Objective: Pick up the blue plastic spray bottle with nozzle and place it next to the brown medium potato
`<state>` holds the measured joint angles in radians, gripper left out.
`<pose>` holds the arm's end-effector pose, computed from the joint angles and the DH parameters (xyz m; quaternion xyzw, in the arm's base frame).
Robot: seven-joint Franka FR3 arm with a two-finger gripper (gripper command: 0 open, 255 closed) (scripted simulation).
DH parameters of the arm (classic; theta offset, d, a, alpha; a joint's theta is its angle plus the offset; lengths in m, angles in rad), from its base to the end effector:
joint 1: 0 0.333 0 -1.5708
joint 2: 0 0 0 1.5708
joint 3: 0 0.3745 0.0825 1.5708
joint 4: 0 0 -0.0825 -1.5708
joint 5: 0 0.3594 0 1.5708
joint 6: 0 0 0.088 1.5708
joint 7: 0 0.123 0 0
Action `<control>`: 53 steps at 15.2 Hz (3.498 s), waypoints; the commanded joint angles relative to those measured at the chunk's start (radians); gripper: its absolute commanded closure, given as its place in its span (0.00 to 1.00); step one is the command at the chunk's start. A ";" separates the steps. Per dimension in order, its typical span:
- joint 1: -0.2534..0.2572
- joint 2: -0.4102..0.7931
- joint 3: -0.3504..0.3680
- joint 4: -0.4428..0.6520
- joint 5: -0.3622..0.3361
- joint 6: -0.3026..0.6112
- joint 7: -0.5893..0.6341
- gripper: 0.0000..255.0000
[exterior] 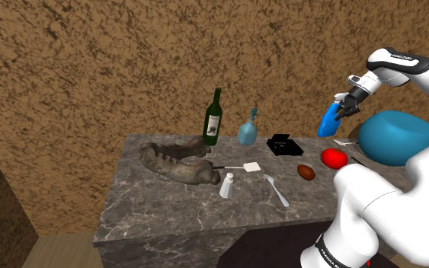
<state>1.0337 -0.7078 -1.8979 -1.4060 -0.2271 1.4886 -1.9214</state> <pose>0.2059 -0.5999 0.5123 -0.8470 -0.4784 -0.2017 0.1142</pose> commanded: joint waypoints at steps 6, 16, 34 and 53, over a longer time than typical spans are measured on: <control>-0.020 -0.018 -0.014 -0.085 -0.018 0.084 -0.012 1.00; -0.026 -0.056 -0.047 -0.176 -0.053 0.191 -0.024 1.00; 0.002 -0.123 -0.130 -0.263 -0.107 0.335 -0.041 1.00; 0.014 -0.107 -0.116 -0.142 -0.084 0.215 -0.059 0.00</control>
<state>1.0479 -0.8155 -2.0139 -1.5482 -0.3119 1.7043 -1.9807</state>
